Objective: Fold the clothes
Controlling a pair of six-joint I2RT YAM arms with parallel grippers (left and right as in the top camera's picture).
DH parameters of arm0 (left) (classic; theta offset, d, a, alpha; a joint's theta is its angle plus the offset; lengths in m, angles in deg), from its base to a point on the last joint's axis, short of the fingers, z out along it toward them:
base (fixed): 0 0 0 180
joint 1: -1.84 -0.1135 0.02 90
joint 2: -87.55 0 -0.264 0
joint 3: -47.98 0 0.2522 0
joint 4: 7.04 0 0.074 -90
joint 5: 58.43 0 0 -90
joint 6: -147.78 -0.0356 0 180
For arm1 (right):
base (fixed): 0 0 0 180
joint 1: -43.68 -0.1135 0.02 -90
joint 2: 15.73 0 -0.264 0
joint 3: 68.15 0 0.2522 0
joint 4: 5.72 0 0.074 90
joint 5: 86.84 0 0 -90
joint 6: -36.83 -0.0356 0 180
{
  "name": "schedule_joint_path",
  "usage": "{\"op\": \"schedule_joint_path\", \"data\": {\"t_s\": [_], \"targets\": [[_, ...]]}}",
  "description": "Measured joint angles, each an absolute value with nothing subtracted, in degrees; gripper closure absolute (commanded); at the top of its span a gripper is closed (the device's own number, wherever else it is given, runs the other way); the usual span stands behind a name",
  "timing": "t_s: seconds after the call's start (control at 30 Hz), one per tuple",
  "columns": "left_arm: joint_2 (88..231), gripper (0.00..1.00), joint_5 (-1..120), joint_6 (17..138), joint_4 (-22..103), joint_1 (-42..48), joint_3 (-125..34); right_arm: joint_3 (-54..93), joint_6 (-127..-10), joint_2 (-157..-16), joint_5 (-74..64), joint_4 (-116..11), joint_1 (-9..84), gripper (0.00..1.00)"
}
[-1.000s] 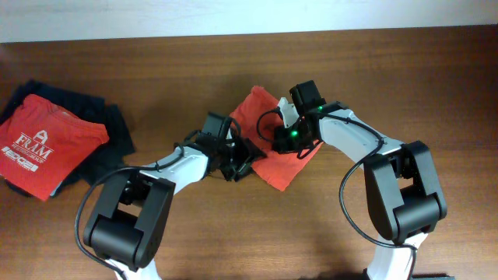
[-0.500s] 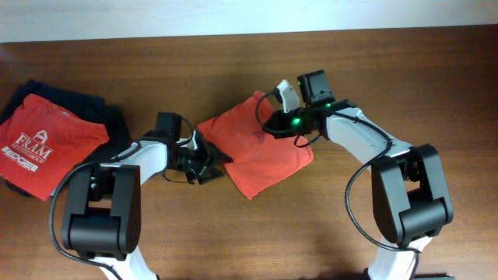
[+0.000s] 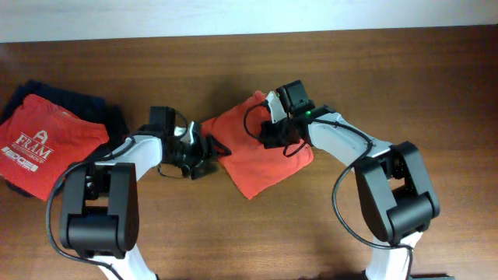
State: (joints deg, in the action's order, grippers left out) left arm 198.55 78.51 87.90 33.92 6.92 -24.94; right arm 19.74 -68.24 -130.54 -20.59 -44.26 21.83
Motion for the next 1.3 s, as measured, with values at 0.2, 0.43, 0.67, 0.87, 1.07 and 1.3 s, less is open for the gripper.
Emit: {"op": "schedule_joint_path", "data": {"t_s": [0.2, 0.43, 0.67, 0.87, 1.07, 1.3], "targets": [[198.2, 0.23, 79.0, 91.0, 33.3, 7.5, -23.9, 19.8, -68.6, -131.6, -20.0, -45.6, 21.8, 0.89], [198.0, 0.23, 79.2, 95.4, 27.4, 10.4, -23.1, 19.8, -69.5, -132.9, -20.0, -46.4, 21.8, 0.90], [198.1, 0.36, 77.8, 96.0, 24.4, 12.4, -22.6, 19.9, -69.5, -132.9, -20.0, -46.5, 21.7, 0.90], [198.2, 0.32, 76.6, 99.0, 21.7, 12.7, -22.3, 20.0, -69.5, -132.9, -20.0, -47.2, 21.7, 0.90], [198.2, 0.27, 75.8, 104.5, 20.7, 12.9, -22.6, 20.1, -69.6, -132.9, -20.0, -47.4, 21.7, 0.90], [198.0, 0.43, 73.0, 111.5, 19.6, 13.4, -22.8, 20.1, -69.6, -132.9, -20.0, -47.5, 21.7, 0.90]]}}
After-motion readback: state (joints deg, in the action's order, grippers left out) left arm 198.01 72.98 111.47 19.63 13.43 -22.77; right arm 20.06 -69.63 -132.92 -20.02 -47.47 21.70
